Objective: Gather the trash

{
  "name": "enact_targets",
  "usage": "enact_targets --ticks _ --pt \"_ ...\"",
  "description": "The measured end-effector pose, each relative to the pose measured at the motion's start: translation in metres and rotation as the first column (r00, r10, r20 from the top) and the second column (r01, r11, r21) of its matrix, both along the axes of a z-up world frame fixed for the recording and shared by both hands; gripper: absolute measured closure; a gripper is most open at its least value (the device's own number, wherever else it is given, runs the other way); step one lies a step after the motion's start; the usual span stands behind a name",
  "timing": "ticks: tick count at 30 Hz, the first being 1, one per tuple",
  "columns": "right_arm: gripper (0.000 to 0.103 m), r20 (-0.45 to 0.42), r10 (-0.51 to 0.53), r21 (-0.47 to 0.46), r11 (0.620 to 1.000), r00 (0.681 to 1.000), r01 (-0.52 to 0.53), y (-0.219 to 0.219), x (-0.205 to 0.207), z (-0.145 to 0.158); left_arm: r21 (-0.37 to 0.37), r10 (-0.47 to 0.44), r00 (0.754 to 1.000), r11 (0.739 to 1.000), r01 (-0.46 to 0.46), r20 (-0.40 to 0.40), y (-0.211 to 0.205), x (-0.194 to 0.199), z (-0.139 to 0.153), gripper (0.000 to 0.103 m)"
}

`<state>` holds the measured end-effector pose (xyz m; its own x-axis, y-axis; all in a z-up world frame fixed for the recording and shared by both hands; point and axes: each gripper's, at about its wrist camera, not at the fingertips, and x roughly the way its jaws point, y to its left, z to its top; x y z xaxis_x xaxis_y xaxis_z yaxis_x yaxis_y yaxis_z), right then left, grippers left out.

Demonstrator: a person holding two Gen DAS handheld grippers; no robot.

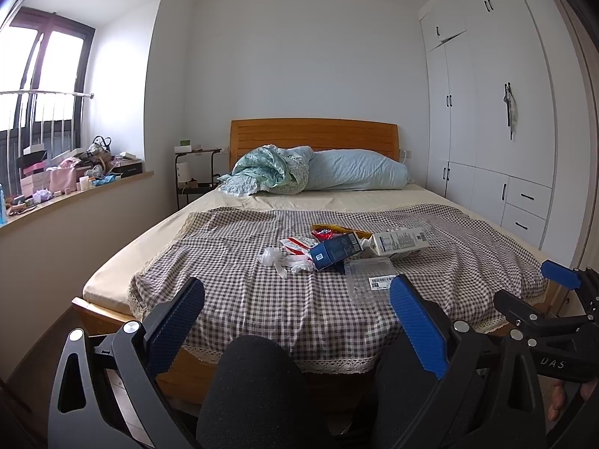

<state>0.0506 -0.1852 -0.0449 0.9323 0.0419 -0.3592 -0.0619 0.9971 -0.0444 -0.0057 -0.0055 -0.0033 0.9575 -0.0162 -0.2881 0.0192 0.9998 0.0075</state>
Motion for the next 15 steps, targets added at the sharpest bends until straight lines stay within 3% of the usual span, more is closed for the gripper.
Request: enact_targets --ticks 15 --pt "0.008 0.001 -0.002 0.000 1.000 1.000 0.002 -0.0005 -0.0006 0.0004 0.000 -0.002 1.000 1.000 0.002 -0.003 0.0003 0.0005 -0.0001 0.007"
